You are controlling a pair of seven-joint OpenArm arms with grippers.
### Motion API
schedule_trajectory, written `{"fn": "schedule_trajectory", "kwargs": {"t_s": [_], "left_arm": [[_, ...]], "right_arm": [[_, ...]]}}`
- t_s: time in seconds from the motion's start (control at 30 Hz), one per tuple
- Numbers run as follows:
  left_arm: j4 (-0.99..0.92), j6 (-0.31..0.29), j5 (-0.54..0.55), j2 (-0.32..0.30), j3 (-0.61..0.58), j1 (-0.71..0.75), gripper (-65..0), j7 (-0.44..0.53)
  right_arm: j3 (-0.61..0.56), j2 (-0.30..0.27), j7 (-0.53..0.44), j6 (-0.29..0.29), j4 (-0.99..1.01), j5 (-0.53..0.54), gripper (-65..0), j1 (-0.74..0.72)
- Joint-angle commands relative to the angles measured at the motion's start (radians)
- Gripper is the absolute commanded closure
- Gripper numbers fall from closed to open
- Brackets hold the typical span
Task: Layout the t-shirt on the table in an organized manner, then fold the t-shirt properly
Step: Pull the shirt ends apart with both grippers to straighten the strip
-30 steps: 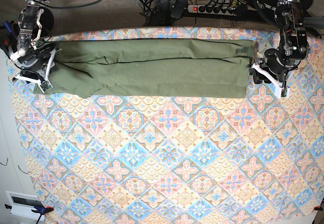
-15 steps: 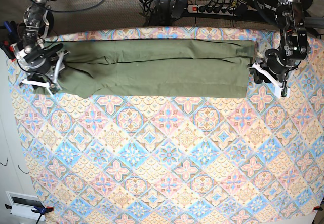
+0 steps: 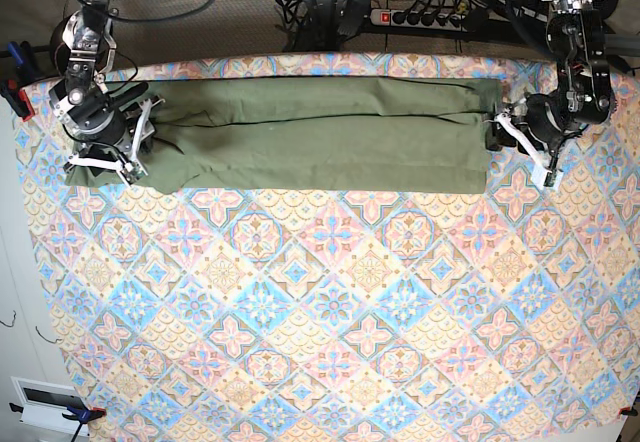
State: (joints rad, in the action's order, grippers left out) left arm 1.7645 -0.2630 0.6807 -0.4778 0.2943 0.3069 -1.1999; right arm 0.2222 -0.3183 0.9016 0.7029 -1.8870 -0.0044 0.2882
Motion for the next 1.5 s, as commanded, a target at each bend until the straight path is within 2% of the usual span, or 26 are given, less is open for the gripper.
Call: {"fn": "schedule_trajectory", "kwargs": {"t_s": [0.0, 0.17, 0.3, 0.6, 0.83, 0.9, 1.07, 1.2, 1.3, 1.37, 1.47], "left_arm": [[-0.015, -0.002, 0.03, -0.015, 0.01, -0.004, -37.6, 0.005], [-0.11, -0.002, 0.126, -0.011, 0.009, -0.007, -37.6, 0.012], [-0.128, -0.002, 0.127, -0.008, 0.004, -0.024, -37.6, 0.013], [-0.196, -0.002, 0.127, 0.075, 0.001, -0.061, -37.5, 0.004], [-0.196, -0.002, 0.129, 0.09, -0.111, -0.062, -36.6, 0.009], [-0.196, -0.002, 0.13, 0.092, -0.132, -0.062, -32.6, 0.01], [-0.196, -0.002, 0.192, 0.089, -0.129, -0.062, -16.1, 0.012], [-0.196, -0.015, 0.205, 0.081, -0.125, -0.094, -14.9, 0.013], [-0.196, -0.015, 0.205, 0.067, -0.057, -0.097, -14.6, 0.013], [-0.196, -0.015, 0.204, 0.063, -0.013, -0.097, -11.0, 0.013], [-0.197, -0.015, 0.202, 0.06, 0.058, -0.099, -0.4, 0.013]], "right_arm": [[0.007, -0.014, -0.016, -0.005, -0.016, 0.001, -27.0, -0.008], [0.007, -0.014, -0.016, -0.005, -0.016, 0.001, -27.0, -0.008], [0.007, -0.014, -0.016, -0.005, -0.016, 0.001, -27.0, -0.008], [0.006, -0.014, -0.016, -0.005, -0.016, 0.001, -27.0, -0.008], [0.006, -0.014, -0.016, -0.005, -0.018, 0.001, -27.0, -0.008], [0.006, -0.014, -0.016, -0.005, -0.019, 0.001, -27.0, -0.008], [0.006, -0.014, -0.016, -0.005, -0.019, 0.001, -27.0, -0.008], [0.006, -0.014, -0.016, -0.005, -0.021, 0.001, -27.0, -0.008], [0.006, -0.014, -0.016, -0.005, -0.023, 0.001, -27.0, -0.008], [0.006, -0.014, -0.016, -0.005, -0.023, 0.001, -27.0, -0.004], [0.006, -0.014, -0.016, -0.005, -0.023, 0.001, -27.0, -0.004]]}}
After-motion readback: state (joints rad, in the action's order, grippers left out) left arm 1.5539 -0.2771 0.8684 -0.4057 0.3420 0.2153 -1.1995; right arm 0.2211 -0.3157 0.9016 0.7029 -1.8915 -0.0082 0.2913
